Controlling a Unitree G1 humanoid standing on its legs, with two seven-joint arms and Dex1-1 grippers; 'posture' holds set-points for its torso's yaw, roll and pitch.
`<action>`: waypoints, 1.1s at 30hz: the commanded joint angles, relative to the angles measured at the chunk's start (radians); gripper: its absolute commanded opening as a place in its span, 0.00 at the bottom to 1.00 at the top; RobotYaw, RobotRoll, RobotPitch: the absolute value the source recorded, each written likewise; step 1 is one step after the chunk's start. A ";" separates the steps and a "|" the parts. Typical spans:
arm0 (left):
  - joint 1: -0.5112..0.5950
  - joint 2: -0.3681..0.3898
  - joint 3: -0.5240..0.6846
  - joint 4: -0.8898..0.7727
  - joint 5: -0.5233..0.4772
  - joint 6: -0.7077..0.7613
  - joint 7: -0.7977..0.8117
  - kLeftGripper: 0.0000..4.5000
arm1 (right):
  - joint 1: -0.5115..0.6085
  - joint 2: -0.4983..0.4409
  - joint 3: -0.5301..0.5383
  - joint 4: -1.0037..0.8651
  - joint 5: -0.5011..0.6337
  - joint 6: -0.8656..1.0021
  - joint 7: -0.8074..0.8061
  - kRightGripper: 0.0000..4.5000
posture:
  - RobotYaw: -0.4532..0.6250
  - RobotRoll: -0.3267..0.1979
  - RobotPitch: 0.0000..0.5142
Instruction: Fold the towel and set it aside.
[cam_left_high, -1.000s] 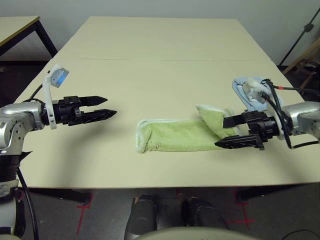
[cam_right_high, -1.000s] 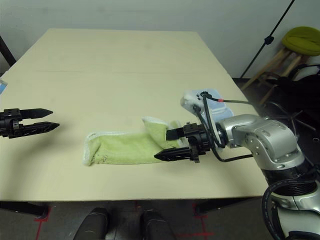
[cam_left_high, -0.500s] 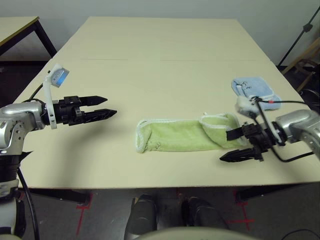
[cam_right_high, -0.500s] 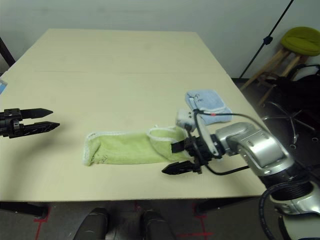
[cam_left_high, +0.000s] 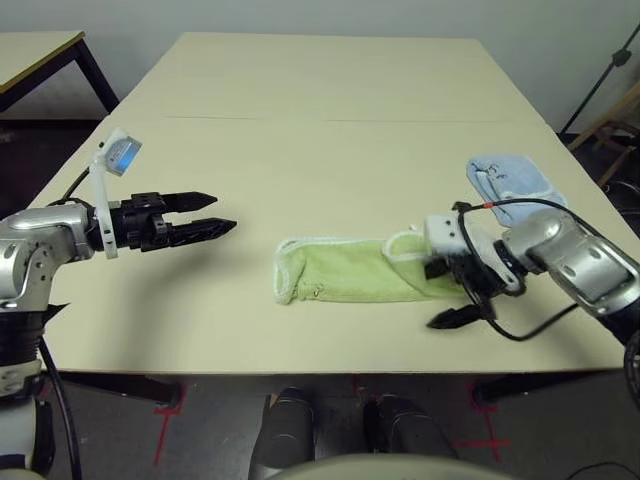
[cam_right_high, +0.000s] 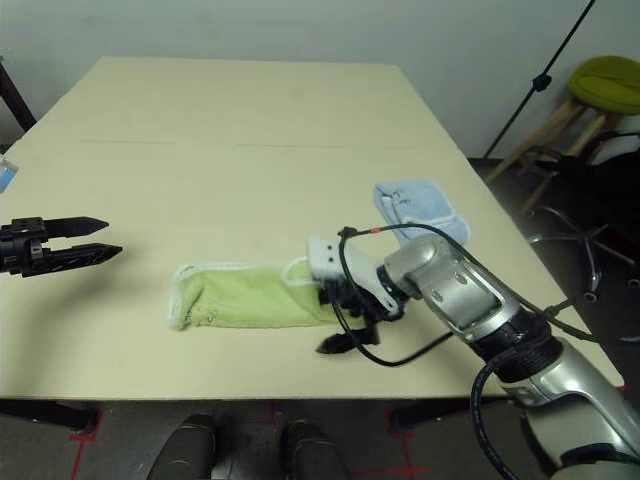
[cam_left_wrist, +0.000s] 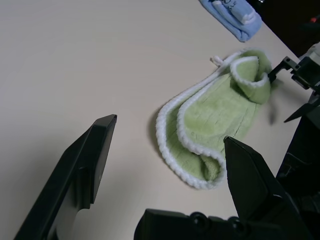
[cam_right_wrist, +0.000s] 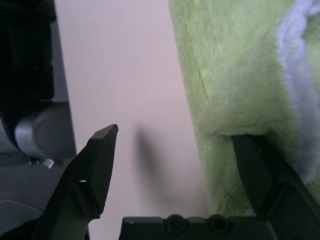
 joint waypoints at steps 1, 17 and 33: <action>0.014 -0.006 0.011 -0.028 -0.013 0.007 0.008 1.00 | -0.067 -0.031 0.001 -0.028 -0.009 0.000 0.096 1.00 | 0.57 0.62 0.24; 0.045 -0.017 0.027 -0.058 -0.032 0.007 0.031 1.00 | -0.251 0.011 -0.176 0.109 0.133 0.104 0.186 1.00 | 0.60 0.62 0.24; 0.076 -0.042 0.039 -0.102 -0.061 0.027 0.063 1.00 | 0.177 -0.226 -0.513 0.204 0.167 0.069 0.025 1.00 | 0.56 0.62 0.29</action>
